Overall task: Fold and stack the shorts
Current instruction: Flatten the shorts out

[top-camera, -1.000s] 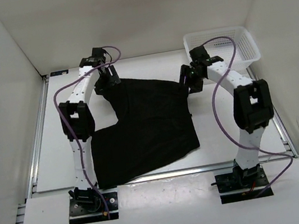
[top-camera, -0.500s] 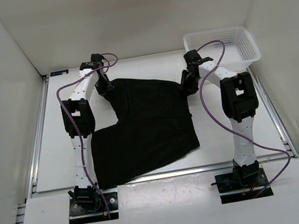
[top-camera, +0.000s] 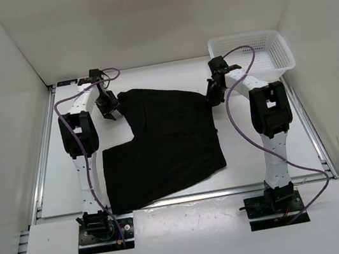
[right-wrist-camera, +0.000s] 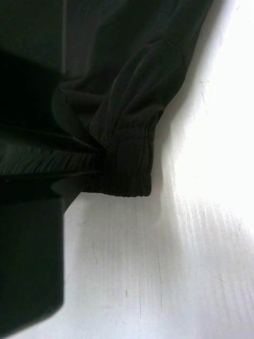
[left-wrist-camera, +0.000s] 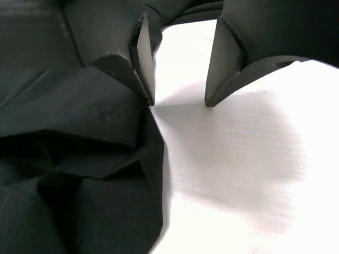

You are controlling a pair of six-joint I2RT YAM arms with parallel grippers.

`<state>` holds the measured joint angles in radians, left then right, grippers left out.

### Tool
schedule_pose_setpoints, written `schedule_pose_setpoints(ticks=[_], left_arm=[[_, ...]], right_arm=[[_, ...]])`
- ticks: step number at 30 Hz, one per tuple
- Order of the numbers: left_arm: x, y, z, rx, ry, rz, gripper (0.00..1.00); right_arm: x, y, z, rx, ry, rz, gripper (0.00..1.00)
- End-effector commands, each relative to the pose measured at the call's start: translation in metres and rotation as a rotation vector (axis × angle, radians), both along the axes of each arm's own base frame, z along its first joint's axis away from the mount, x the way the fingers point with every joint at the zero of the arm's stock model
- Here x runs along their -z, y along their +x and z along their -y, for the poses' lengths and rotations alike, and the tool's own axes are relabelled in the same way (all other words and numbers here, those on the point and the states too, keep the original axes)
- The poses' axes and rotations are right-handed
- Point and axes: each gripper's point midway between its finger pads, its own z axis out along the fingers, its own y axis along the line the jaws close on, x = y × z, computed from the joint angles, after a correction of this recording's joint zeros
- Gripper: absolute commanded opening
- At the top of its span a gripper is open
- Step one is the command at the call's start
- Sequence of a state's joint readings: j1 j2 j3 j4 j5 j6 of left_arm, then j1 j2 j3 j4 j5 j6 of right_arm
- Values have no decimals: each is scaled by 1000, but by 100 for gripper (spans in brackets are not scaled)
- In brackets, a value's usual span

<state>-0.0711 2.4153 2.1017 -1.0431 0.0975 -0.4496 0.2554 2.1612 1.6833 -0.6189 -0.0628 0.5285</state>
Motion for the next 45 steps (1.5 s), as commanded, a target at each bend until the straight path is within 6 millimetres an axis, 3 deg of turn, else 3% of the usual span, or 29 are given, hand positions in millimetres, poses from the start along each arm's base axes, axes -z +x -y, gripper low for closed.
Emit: schedule_pose_setpoints(ticks=[1,4,11,13,16,17,18,20,22,23,28,33,34,41,42,45], left_arm=[[-31,10,10,15,-70,86,55],[-27,9,19,9,-85,73,55],[-72,-7,22,-87,-52,151,53],[-84,-12,12,-131,18,182,53],[-78,-16,23,-119,-17,175,67],[-67,-17,26,-113,-28,148,69],[-71,-9,33,-91,-64,162,73],[-57,-4,45,-70,-72,140,74],[-55,7,46,-69,-74,154,74],[-42,10,47,-70,-71,134,72],[-35,26,44,-79,-47,155,60],[-35,32,41,-67,-23,157,25],[-34,30,39,-71,-10,150,11],[-71,8,23,-95,18,181,11],[-87,5,15,-111,23,208,11],[-88,-18,-2,-130,44,179,11]], right_arm=[[2,-2,-6,-11,23,-11,24],[-3,-1,-6,-11,26,-1,24],[-4,-3,-6,-11,26,-1,24],[-4,-3,-6,-11,26,-1,24],[-6,-5,-7,-15,34,-3,24],[-6,-5,-7,-23,31,-1,24],[-3,-8,-6,-23,29,-10,24],[-3,-8,-6,-23,29,-10,24],[-3,-8,-6,-23,29,-10,24],[-3,-8,-6,-23,29,-10,24],[-3,-8,-6,-23,29,-10,24],[-7,-7,-6,-23,31,-1,24],[-7,-7,-6,-23,31,-1,24],[-7,-7,-5,-19,23,1,22],[-4,-9,-4,-19,21,-8,22],[-3,-9,-2,-15,11,-5,20]])
